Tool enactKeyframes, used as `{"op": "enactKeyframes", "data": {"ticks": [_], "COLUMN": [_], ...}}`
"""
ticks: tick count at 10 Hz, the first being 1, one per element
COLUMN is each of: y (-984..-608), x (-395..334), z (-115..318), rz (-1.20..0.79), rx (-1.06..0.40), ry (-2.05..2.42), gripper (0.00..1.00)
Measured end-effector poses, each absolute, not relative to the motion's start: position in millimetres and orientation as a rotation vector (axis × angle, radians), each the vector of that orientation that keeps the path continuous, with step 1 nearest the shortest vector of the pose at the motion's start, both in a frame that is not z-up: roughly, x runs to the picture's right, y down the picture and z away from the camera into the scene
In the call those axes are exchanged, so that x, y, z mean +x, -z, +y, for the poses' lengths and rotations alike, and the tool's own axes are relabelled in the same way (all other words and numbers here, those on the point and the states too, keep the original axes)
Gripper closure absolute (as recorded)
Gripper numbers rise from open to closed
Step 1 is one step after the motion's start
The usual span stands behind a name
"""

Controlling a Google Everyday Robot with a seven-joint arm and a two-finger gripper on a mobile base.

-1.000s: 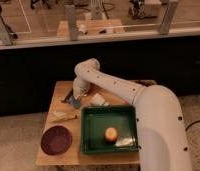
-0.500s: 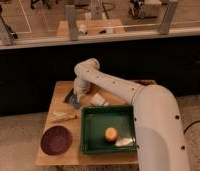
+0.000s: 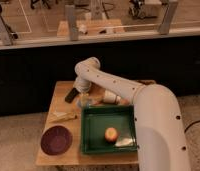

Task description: Place fork in plastic cup

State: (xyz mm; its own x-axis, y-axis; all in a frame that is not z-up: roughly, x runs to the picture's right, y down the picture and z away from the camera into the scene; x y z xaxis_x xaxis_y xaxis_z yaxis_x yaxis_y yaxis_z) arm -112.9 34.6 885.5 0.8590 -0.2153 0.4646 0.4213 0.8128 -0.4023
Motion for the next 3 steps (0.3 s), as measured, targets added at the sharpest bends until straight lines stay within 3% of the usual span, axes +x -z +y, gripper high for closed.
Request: {"op": "enactKeyframes", "data": {"ticks": [3], "y": [-879.9], "x": [-98.6], "z": [24.9], "rz": [-0.371], "rx": [-0.519], "ry": [0.348], "gripper": [0.20]}}
